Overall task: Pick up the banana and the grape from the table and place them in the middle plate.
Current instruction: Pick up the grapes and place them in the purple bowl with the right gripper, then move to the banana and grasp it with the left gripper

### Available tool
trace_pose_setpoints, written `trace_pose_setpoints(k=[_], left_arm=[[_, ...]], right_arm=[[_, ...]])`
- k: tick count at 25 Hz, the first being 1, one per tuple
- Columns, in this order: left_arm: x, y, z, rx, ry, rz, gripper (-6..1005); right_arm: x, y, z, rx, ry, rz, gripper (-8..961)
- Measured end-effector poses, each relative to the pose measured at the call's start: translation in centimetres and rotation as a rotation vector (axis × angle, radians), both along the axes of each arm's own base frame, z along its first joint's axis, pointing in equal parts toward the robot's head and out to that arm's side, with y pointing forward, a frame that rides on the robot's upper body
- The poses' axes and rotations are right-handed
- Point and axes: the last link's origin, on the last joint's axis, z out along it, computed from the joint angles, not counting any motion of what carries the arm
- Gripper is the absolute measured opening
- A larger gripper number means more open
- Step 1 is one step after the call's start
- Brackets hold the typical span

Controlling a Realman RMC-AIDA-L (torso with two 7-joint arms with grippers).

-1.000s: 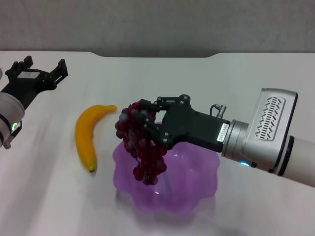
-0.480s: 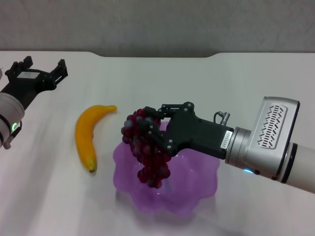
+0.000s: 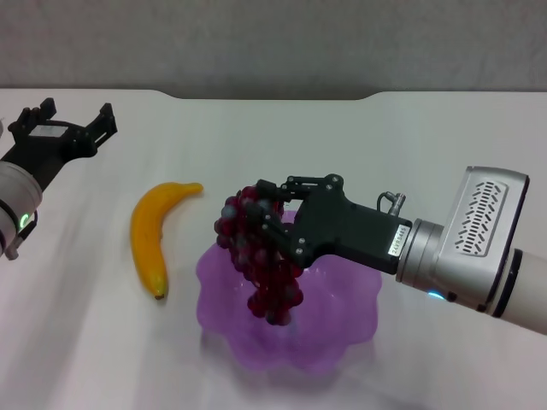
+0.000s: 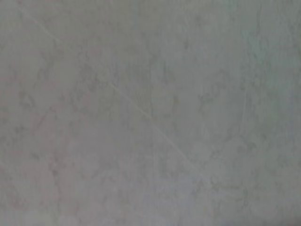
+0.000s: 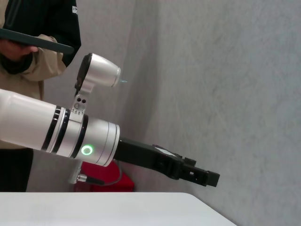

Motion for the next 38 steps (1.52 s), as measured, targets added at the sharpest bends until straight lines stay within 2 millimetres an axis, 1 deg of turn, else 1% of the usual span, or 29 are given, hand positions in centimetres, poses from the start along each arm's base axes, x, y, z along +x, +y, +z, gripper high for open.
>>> trace_pose_setpoints(k=[6,17,22,26,27,31,34,36,38], left_arm=[[0.0,0.0,0.0,0.000,0.000,0.001,892],[-0.1,0.0,0.0,0.000,0.000,0.002,892],[-0.1,-0.1,0.0,0.000,0.000,0.003,892],[-0.1,-0.1,0.0,-0.001,0.001,0.002,892],[-0.2,-0.1,0.0,-0.001,0.001,0.004,892],[-0.4,-0.2,0.0,-0.002,0.003,0.009,892],[-0.5,-0.2,-0.2,-0.005,0.004,0.014,892],[-0.6,-0.2,-0.2,-0.007,0.005,0.016,892],[-0.6,-0.2,-0.2,-0.007,0.005,0.015,891]], right_arm=[[0.1,0.2,0.3,0.012,0.017,-0.021,351],[0.6,0.8,1.2,0.070,0.078,-0.092,597],[1.0,1.1,1.5,0.098,0.066,-0.093,829],[1.8,1.7,2.4,0.129,0.087,-0.142,881],[2.1,1.9,2.9,0.149,0.104,-0.156,894],[3.4,2.3,5.5,0.242,0.189,-0.206,894],[4.8,2.7,7.3,0.312,0.223,-0.258,893],[6.0,2.9,8.6,0.366,0.246,-0.306,893],[7.7,3.1,10.4,0.445,0.275,-0.372,893]])
